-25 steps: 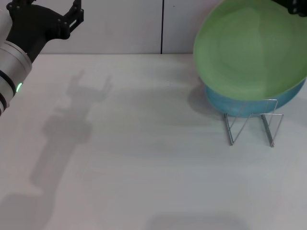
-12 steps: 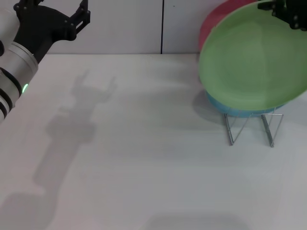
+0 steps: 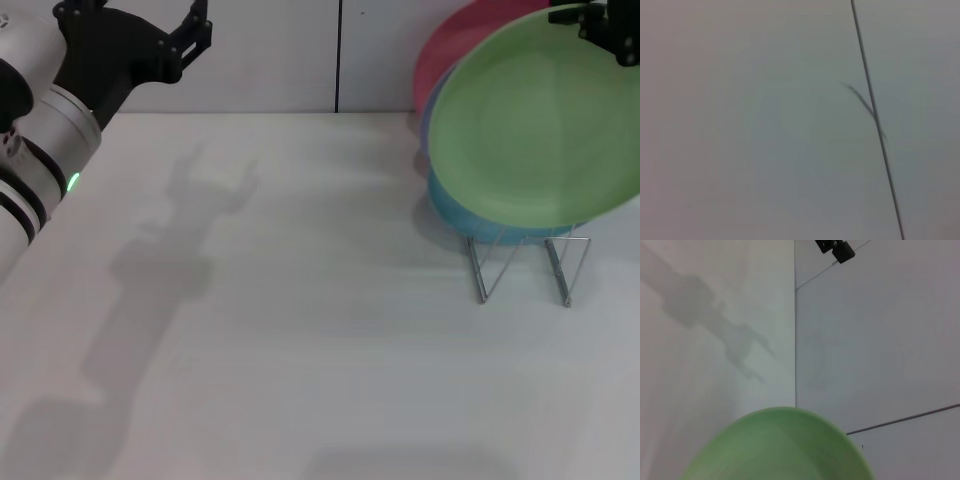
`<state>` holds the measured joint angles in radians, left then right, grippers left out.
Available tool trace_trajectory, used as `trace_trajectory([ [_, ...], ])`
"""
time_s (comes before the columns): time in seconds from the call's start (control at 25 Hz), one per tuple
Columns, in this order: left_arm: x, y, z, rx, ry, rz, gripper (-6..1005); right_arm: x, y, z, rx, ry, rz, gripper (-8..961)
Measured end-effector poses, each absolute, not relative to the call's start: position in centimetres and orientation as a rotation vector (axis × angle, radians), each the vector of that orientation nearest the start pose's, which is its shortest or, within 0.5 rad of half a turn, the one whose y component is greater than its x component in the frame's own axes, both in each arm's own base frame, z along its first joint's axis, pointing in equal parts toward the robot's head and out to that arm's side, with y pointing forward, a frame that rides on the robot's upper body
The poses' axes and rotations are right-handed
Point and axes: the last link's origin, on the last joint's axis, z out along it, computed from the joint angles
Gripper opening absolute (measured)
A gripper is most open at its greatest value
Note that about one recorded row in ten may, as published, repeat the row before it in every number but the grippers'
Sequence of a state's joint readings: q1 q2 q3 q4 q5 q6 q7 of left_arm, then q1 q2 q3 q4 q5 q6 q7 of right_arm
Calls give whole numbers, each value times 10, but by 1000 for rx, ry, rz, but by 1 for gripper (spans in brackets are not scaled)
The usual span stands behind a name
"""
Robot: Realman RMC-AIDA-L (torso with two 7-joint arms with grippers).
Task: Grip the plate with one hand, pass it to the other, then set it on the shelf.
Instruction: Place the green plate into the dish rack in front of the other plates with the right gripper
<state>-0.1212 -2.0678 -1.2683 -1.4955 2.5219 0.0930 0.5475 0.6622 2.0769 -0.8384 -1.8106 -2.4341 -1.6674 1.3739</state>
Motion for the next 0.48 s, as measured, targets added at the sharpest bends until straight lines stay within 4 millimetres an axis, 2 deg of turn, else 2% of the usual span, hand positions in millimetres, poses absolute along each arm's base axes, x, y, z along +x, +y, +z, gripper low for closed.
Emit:
trace_trajectory([
  [0.48, -150, 358, 21, -1813, -311, -584, 855, 121, 367, 148, -2363, -670, -360, 40],
])
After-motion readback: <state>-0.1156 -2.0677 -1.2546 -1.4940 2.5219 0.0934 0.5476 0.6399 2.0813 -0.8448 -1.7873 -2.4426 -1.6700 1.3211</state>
